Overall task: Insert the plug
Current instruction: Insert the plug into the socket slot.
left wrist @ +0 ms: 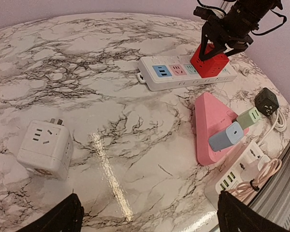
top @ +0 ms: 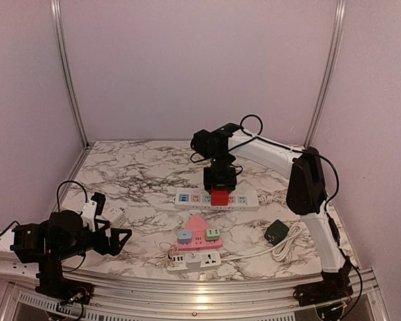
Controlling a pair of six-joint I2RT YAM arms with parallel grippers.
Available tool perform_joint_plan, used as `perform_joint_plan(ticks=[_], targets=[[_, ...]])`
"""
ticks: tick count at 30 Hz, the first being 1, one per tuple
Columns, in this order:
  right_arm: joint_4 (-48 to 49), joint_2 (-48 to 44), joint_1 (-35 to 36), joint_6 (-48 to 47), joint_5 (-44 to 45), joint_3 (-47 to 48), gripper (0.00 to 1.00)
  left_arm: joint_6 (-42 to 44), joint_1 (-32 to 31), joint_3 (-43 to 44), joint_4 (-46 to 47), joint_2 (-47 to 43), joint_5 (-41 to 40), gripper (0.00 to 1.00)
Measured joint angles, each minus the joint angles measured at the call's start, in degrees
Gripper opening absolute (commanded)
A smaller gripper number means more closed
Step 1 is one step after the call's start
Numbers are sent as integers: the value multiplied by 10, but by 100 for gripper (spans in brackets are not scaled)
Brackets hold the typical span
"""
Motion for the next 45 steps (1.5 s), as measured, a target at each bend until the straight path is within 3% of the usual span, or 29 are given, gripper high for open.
perform_joint_plan(ticks=[9,26,45], targets=[[-3,0,0,-9,27,0,70,1,0,0,7,7,0,99],[-7,-1,9,-30,42,7,70,1,0,0,8,6,0,99],[-9,-78,14,-44,67,-27,69,0,0,-3,9,-10,0,99]])
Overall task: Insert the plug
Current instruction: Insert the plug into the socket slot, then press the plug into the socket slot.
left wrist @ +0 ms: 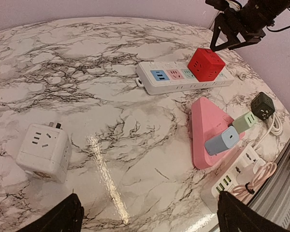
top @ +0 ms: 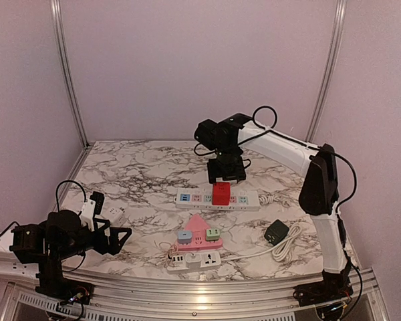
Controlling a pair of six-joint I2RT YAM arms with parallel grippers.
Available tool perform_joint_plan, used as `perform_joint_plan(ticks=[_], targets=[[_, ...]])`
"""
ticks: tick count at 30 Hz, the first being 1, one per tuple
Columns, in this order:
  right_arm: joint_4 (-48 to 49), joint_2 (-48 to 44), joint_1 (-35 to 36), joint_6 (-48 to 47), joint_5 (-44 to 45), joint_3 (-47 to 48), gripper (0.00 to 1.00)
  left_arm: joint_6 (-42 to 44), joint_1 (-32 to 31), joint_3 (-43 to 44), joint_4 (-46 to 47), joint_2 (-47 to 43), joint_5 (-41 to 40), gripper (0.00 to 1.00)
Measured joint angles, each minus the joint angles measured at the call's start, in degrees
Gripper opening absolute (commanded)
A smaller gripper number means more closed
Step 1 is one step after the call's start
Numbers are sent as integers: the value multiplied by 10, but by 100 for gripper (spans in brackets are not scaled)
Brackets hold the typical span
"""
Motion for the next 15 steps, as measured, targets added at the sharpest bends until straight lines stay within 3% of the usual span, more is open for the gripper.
perform_joint_plan(ticks=[15], targets=[[8,11,-4,1,9,-36,67,0,0,0,0,0,0,99]])
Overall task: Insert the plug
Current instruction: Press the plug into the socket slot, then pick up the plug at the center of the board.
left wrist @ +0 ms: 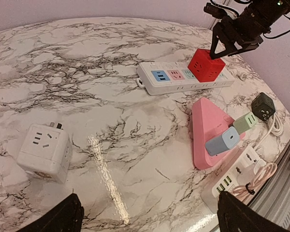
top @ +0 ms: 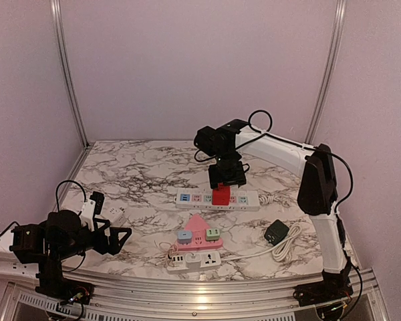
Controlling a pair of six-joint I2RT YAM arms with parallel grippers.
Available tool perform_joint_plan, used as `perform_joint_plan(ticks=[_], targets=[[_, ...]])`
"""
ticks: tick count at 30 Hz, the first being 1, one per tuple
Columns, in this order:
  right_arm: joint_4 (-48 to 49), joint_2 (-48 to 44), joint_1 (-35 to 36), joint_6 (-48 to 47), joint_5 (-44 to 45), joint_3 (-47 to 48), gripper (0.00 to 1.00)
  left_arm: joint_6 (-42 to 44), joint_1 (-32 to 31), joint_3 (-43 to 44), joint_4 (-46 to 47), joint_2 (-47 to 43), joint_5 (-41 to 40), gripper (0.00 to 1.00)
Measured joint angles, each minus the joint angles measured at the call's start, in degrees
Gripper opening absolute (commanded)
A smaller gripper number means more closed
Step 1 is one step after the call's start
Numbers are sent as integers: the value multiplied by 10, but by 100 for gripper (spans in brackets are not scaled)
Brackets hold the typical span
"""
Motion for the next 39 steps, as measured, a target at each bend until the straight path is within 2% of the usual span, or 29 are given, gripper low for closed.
perform_joint_plan(ticks=[4,10,14,15,16,18,19,22,25,27,31,39], targets=[[9,-7,-2,0,-4,-11,67,-5,0,0,-3,4,-22,99],[23,-21,3,-14,-7,-26,70,-28,0,5,-22,31,-109,99],[61,-81,16,-38,-12,-71,77,-30,2,23,-24,52,-173,99],[74,-108,21,-44,-13,-86,84,-28,5,29,-24,54,-185,99],[86,-132,24,-46,-12,-98,85,-26,9,34,-24,55,-193,99],[120,-202,30,-51,-9,-141,97,-19,28,43,-22,56,-205,99],[134,-228,32,-51,-7,-157,98,-16,46,48,-22,57,-207,99],[197,-322,33,-60,-1,-227,99,-10,125,53,-16,71,-186,99],[273,-399,33,-70,-2,-305,99,-11,215,53,-2,106,-122,99],[328,-450,33,-80,-4,-370,99,-12,247,53,13,139,-85,99],[391,-514,33,-106,-31,-447,99,-4,256,53,42,214,-44,99],[422,-518,33,-125,-86,-451,98,38,257,41,132,271,-37,99]])
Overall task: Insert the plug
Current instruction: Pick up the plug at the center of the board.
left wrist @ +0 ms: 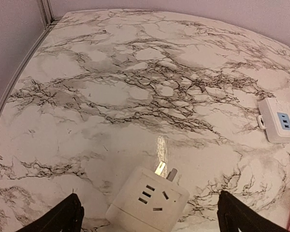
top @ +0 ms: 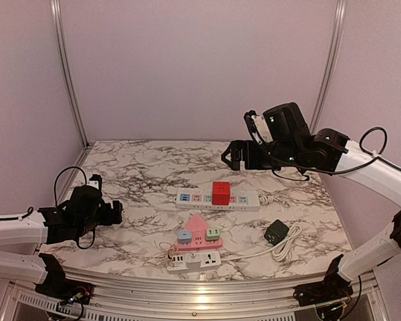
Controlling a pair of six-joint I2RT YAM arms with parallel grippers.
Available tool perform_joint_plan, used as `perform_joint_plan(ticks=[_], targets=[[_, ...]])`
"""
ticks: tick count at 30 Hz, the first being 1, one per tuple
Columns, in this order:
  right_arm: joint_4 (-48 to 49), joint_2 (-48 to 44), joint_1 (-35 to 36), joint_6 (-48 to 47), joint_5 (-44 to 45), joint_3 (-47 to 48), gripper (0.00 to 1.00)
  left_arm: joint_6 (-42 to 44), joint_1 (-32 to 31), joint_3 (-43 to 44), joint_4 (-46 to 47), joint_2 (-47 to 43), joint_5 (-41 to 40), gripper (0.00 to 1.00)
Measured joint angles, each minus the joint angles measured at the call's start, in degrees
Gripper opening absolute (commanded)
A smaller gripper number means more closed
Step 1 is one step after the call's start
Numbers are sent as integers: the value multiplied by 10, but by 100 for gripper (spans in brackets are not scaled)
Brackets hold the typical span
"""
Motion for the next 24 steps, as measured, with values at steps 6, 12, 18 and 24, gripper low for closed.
perform_joint_plan(ticks=[6,12,18,24], targets=[[0,13,0,1,-18,0,99,31,4,-18,72,48,-2,99],[1,15,0,2,-26,0,99,33,10,-2,91,136,8,99],[2,15,0,4,-31,-12,99,28,14,15,101,200,33,82],[1,15,0,5,-30,-17,99,21,16,15,106,195,68,51]])
